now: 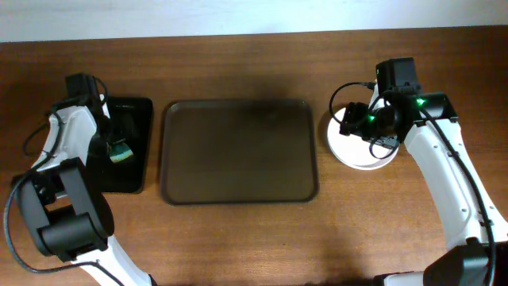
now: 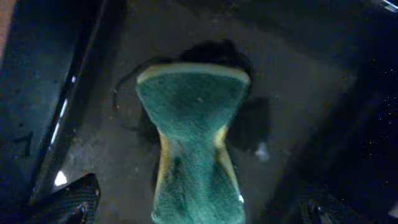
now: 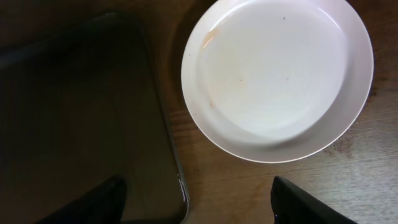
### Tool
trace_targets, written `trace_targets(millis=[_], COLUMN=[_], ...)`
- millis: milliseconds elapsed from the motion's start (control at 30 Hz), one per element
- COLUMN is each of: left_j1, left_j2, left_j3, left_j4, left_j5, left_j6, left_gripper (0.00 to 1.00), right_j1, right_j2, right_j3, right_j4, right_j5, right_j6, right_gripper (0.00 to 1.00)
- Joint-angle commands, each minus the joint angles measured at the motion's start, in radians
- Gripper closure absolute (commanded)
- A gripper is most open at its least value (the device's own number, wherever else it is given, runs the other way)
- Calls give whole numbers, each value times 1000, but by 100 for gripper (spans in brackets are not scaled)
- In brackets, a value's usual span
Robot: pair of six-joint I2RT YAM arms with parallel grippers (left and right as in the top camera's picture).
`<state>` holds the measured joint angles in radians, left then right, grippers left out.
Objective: Clean dirty plates on tray and stack at the side
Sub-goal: 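Place the sponge back on the black tray with the left gripper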
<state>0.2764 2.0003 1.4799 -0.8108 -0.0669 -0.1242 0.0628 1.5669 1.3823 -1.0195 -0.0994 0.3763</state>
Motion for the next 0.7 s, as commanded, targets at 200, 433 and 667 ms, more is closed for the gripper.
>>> trace_targets(millis=[200, 433, 667], left_j1=[-38, -38, -38], left_j2=[-318, -318, -318], left_j3=[230, 230, 230], left_j4=[-89, -89, -89], left_j5=[71, 71, 71], left_j6=[5, 5, 5], left_gripper=[1, 1, 1], right_j1=[8, 8, 27], right_j2=[-389, -645, -784], right_j3=[128, 128, -45], right_j4=[-76, -134, -31], right_j5=[191, 190, 321], right_j6=[-6, -6, -47], right_gripper=[13, 2, 2])
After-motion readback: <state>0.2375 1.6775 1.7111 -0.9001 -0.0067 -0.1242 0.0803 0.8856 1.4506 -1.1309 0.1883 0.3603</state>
